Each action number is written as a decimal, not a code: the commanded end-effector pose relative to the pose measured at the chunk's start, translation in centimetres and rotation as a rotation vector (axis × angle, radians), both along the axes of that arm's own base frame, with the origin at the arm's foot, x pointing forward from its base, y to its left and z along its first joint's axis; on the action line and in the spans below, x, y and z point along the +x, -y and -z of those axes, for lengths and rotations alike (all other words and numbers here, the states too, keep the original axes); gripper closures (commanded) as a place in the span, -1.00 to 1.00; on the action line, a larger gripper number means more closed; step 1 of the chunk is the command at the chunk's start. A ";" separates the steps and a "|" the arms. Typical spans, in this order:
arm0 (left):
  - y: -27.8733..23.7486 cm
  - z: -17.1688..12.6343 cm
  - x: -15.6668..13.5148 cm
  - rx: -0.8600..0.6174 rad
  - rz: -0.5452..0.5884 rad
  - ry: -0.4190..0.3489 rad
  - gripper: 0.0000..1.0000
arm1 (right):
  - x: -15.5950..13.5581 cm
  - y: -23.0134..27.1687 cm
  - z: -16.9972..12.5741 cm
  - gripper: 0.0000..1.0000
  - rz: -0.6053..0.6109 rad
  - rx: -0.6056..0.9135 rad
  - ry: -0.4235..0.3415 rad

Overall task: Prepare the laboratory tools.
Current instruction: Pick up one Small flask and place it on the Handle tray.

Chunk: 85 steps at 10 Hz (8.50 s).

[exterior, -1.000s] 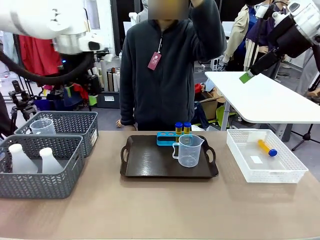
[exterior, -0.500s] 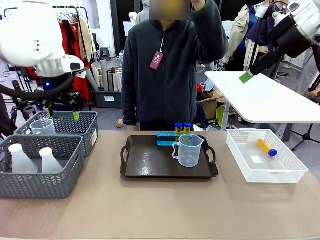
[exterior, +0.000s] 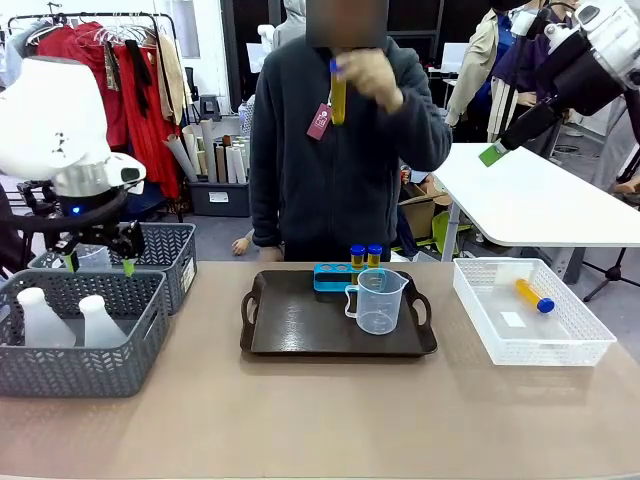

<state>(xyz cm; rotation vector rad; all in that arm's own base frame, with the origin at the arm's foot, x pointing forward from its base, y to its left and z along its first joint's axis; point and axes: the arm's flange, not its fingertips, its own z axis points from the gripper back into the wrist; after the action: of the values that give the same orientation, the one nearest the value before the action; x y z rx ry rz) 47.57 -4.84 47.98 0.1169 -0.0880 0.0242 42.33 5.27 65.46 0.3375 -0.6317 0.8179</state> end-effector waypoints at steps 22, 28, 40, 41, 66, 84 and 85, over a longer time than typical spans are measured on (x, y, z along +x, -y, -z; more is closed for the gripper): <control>-2.3 3.7 -0.2 -0.107 0.014 0.014 1.00 | 0.1 0.1 -0.1 -1.00 -0.014 0.012 0.008; 3.1 -12.4 1.0 0.014 0.217 0.095 1.00 | 0.1 0.1 -0.1 -1.00 -0.014 0.012 0.008; 10.6 -25.7 2.4 0.002 0.505 0.232 1.00 | 0.1 0.1 -0.1 -1.00 -0.014 0.012 0.008; 10.6 -25.7 2.4 0.002 0.505 0.232 1.00 | 0.1 0.1 -0.1 -1.00 -0.014 0.012 0.008; 24.3 -15.0 10.5 -0.094 0.844 0.072 1.00 | 0.1 0.1 -0.1 -1.00 -0.014 0.012 0.008; 27.9 -6.1 11.1 -0.171 0.894 -0.079 1.00 | 0.1 0.1 -0.1 -1.00 -0.014 0.012 0.008; 26.7 -6.6 11.0 -0.162 0.874 -0.084 1.00 | 0.1 0.1 -0.1 -1.00 -0.014 0.012 0.008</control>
<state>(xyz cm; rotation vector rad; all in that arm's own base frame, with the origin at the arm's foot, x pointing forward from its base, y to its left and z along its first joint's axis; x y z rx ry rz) 58.84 -32.49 54.01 -0.0989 -0.0502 -0.8582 42.32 5.31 65.48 0.3371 -0.6316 0.8187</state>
